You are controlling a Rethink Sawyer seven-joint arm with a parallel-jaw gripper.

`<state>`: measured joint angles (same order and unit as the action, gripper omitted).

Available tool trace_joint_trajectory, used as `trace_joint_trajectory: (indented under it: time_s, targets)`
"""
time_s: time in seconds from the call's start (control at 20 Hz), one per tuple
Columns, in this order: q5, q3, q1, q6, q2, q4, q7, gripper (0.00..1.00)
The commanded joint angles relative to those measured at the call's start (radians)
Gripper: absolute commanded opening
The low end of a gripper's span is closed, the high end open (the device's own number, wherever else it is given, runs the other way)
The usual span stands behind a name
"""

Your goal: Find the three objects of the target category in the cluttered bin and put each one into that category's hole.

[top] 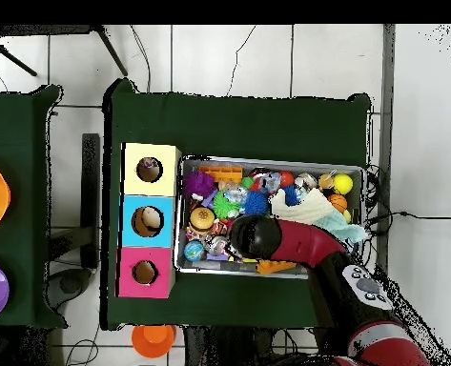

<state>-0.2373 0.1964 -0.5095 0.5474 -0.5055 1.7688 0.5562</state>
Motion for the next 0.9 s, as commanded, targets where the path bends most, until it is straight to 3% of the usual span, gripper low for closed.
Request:
trace_joint_trajectory:
  time_s: [0.05, 0.4, 0.9]
  targets:
    - [-0.049, 0.021, -0.022, -0.078, 0.023, 0.024, 0.161, 1.00]
    - [-0.031, -0.030, 0.009, 0.043, 0.070, 0.025, 0.165, 1.00]
    - [-0.015, -0.033, 0.023, 0.091, 0.075, 0.027, 0.162, 1.00]
